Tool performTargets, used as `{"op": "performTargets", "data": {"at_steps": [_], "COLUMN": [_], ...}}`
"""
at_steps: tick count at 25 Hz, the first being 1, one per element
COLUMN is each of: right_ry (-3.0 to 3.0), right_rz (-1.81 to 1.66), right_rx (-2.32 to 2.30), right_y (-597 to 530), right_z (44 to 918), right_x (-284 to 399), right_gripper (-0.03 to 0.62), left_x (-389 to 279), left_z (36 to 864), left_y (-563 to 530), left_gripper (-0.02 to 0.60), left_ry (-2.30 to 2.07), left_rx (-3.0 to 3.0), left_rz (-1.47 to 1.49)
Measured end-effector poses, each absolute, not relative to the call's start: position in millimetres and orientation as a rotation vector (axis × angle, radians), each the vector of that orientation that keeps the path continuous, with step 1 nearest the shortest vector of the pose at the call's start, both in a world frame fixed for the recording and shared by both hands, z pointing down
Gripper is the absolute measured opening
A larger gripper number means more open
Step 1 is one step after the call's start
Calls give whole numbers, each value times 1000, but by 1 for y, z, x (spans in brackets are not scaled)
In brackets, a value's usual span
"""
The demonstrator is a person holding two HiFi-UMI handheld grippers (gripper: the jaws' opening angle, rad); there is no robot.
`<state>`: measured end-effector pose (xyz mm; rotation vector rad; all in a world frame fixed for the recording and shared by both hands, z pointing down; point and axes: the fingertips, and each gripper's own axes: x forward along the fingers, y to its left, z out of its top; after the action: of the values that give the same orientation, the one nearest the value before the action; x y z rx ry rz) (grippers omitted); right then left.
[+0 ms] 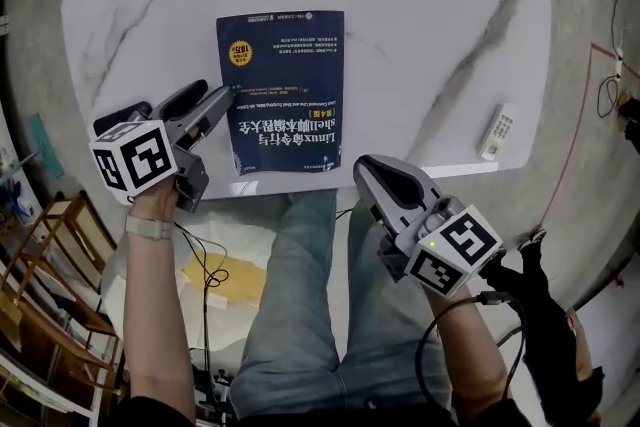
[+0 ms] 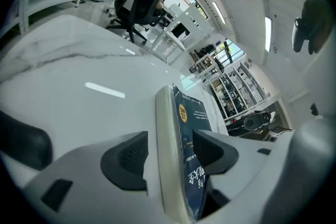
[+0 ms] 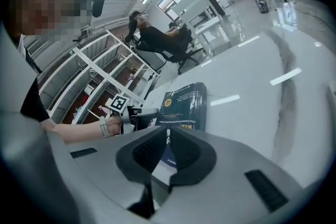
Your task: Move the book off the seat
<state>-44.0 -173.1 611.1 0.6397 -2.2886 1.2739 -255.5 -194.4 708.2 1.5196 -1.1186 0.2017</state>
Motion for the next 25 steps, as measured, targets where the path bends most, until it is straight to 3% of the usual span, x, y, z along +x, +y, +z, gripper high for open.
{"op": "performTargets", "data": {"at_steps": [13,25], "right_ry": [-2306,-2365], "right_rz": [1208,1102], "right_rx": [448,228], "right_y": [-156,-121], "right_z": [603,580], "right_x": [-72,-52], "right_gripper": [14,14], "left_x": [-307,-247], "left_z": [682,642], "left_y": [-131,-47], "left_gripper": [264,261], "left_ry": [-1344,-1481], "left_rx": [1414,1335], "left_rz": [176,24]}}
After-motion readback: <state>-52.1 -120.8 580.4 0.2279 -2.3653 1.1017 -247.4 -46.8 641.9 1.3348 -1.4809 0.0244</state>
